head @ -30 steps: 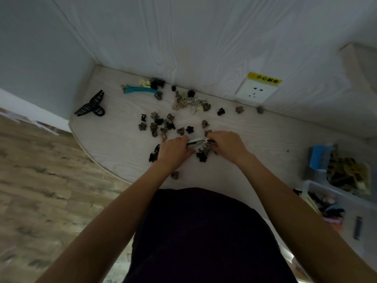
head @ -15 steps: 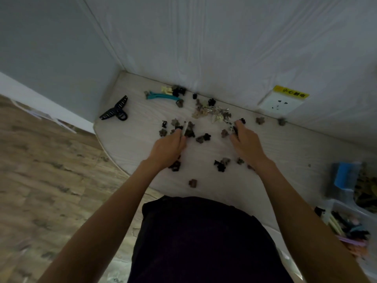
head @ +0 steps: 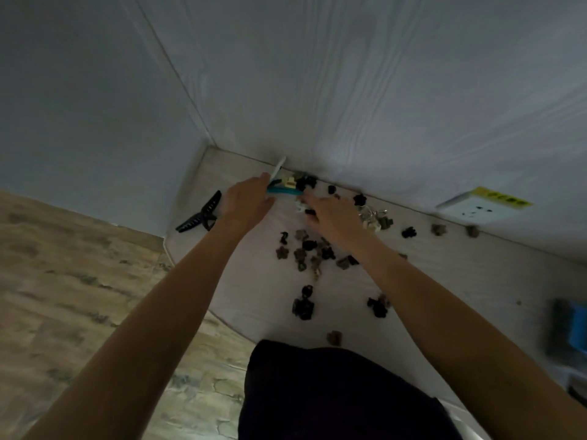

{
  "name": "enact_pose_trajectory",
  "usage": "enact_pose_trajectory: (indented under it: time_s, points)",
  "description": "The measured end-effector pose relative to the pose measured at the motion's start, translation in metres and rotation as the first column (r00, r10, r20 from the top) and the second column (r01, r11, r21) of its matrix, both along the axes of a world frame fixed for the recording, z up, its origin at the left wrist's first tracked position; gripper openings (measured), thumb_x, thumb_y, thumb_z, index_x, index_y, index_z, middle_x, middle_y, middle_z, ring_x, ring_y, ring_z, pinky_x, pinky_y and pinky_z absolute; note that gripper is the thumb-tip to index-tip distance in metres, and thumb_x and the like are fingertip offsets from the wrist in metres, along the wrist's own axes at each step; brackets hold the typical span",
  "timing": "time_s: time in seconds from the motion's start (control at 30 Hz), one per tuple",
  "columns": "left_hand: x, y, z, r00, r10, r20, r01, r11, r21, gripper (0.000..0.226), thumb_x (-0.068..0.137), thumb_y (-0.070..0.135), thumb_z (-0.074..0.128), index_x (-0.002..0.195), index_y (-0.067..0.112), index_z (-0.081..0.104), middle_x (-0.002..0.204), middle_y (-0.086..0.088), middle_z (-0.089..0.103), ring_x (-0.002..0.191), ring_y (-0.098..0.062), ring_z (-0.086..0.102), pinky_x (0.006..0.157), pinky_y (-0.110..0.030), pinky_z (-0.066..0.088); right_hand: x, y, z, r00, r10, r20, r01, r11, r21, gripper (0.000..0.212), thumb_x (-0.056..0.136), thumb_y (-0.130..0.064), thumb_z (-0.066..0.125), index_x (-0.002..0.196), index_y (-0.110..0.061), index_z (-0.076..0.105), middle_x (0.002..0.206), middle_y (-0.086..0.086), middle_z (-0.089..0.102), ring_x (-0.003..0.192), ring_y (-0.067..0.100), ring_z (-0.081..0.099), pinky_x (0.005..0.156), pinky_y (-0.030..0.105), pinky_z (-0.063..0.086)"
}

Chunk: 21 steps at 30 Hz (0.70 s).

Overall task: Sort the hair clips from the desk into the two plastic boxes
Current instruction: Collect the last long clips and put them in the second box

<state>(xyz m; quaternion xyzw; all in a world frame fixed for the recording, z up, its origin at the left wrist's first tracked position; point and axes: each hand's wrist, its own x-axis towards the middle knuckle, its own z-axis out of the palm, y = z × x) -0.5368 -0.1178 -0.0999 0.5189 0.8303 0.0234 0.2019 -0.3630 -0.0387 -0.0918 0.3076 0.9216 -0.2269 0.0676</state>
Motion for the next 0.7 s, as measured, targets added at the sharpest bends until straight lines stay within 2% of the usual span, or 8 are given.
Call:
enact_pose_trajectory:
  time_s: [0.17, 0.33, 0.43, 0.53, 0.57, 0.63, 0.7]
  points:
    - [0.009, -0.004, -0.005, 0.999, -0.036, 0.002, 0.036, 0.999, 0.007, 0.034, 0.097, 0.037, 0.041, 0.115, 0.009, 0.049, 0.107, -0.016, 0.061, 0.092, -0.031, 0.059, 0.066, -0.033, 0.04, 0.015, -0.016, -0.017, 0.997, -0.076, -0.008, 0.076, 0.986, 0.15, 0.032, 0.095, -0.029, 0.044, 0.123, -0.014, 0.049, 0.094, 0.013, 0.068, 0.077, 0.028, 0.063, 0.058, 0.031, 0.042]
    - [0.028, -0.023, 0.004, 0.996, -0.074, -0.059, 0.077, 0.996, 0.051, 0.036, 0.099, 0.037, 0.033, 0.105, 0.008, 0.054, 0.1, -0.014, 0.062, 0.087, -0.03, 0.06, 0.061, -0.033, 0.035, 0.032, -0.018, -0.013, 0.976, -0.216, -0.024, 0.217, 0.97, 0.108, 0.029, 0.094, -0.026, 0.045, 0.118, -0.011, 0.05, 0.094, 0.016, 0.066, 0.082, 0.033, 0.062, 0.067, 0.038, 0.051]
    - [0.041, -0.041, 0.006, 0.998, -0.036, -0.059, 0.038, 0.998, 0.048, 0.038, 0.1, 0.035, 0.03, 0.105, 0.006, 0.054, 0.104, -0.012, 0.058, 0.086, -0.029, 0.06, 0.06, -0.032, 0.034, 0.034, -0.023, -0.008, 0.96, -0.279, -0.028, 0.281, 0.955, 0.097, 0.023, 0.094, -0.025, 0.044, 0.11, -0.01, 0.051, 0.09, 0.014, 0.065, 0.079, 0.031, 0.061, 0.065, 0.036, 0.049]
    - [0.05, -0.061, 0.008, 1.0, -0.007, -0.013, 0.007, 1.0, -0.013, 0.033, 0.101, 0.027, 0.031, 0.115, 0.004, 0.049, 0.109, -0.015, 0.057, 0.088, -0.032, 0.059, 0.065, -0.039, 0.044, 0.037, -0.034, -0.001, 0.949, -0.315, -0.013, 0.315, 0.944, 0.097, 0.029, 0.093, -0.025, 0.046, 0.119, -0.01, 0.049, 0.099, 0.016, 0.064, 0.088, 0.033, 0.06, 0.068, 0.034, 0.045]
    - [0.052, -0.066, 0.01, 1.0, 0.006, -0.005, -0.006, 1.0, -0.012, 0.03, 0.102, 0.024, 0.031, 0.118, 0.003, 0.046, 0.109, -0.017, 0.058, 0.088, -0.033, 0.059, 0.069, -0.042, 0.047, 0.04, -0.038, 0.002, 0.946, -0.324, -0.013, 0.324, 0.945, 0.055, 0.033, 0.094, -0.025, 0.046, 0.123, -0.01, 0.046, 0.099, 0.016, 0.063, 0.089, 0.033, 0.06, 0.068, 0.034, 0.043]
    - [0.058, -0.077, 0.014, 0.995, 0.083, 0.048, -0.086, 0.994, 0.069, 0.03, 0.101, 0.025, 0.031, 0.111, 0.001, 0.047, 0.099, -0.02, 0.063, 0.081, -0.036, 0.061, 0.067, -0.044, 0.048, 0.051, -0.05, 0.012, 0.914, -0.404, -0.043, 0.392, 0.905, -0.164, 0.039, 0.095, -0.026, 0.046, 0.129, -0.009, 0.039, 0.085, 0.009, 0.061, 0.081, 0.029, 0.057, 0.07, 0.034, 0.042]
    - [0.067, -0.081, 0.02, 0.974, 0.168, 0.152, -0.192, 0.968, 0.16, 0.033, 0.101, 0.028, 0.03, 0.102, 0.001, 0.048, 0.088, -0.019, 0.065, 0.073, -0.035, 0.06, 0.063, -0.04, 0.044, 0.066, -0.06, 0.023, 0.836, -0.547, -0.037, 0.487, 0.772, -0.408, 0.037, 0.097, -0.029, 0.042, 0.128, -0.011, 0.035, 0.074, 0.0, 0.051, 0.073, 0.02, 0.051, 0.069, 0.032, 0.04]
